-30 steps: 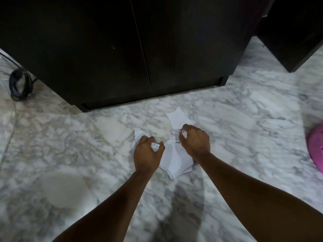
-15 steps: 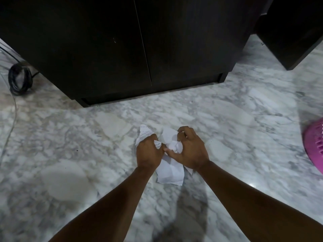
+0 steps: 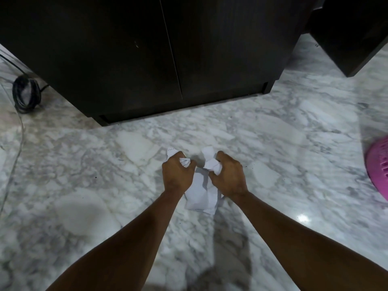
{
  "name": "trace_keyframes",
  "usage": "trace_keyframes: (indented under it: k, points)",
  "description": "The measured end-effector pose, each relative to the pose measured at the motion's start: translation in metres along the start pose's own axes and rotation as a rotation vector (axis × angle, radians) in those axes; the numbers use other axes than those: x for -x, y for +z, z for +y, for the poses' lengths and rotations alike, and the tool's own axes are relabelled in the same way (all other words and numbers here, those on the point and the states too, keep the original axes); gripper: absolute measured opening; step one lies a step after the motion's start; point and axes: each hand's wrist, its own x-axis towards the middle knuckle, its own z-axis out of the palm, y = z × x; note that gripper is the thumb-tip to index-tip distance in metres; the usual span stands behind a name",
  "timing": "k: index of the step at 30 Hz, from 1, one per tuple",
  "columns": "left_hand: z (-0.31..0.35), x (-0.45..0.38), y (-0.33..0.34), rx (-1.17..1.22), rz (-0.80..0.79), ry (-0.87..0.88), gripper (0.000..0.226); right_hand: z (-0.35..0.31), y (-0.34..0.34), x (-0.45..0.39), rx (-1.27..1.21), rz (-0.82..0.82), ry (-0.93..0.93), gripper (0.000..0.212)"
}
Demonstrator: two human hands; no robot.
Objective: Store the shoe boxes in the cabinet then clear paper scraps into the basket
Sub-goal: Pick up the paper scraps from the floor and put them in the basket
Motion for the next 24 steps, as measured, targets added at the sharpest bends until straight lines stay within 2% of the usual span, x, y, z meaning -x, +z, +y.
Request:
trace_keyframes:
  k: [5, 8, 11, 17, 20, 24]
  points:
    - [0.02, -0.006, -0.001, 0.11, 0.009, -0.097, 0.026, -0.006, -0.028, -0.006, -0.165, 0.086, 0.195, 0.042]
    - [0.034, -0.009, -0.002, 0.186, 0.017, -0.13, 0.04, -0.007, -0.048, -0.01, -0.331, 0.198, 0.339, 0.047]
    - [0.052, -0.01, -0.003, 0.227, -0.004, -0.12, 0.04, -0.007, -0.07, -0.01, -0.464, 0.303, 0.447, 0.049]
    - [0.114, -0.004, -0.004, 0.305, -0.064, -0.011, 0.041, -0.023, -0.121, -0.004, -0.491, 0.453, 0.438, 0.05]
    - [0.16, -0.003, -0.008, 0.364, -0.079, 0.03, 0.038, -0.035, -0.162, 0.001, -0.494, 0.548, 0.431, 0.053]
    - [0.242, 0.008, -0.013, 0.42, -0.124, 0.187, 0.029, -0.054, -0.238, 0.012, -0.448, 0.695, 0.395, 0.05]
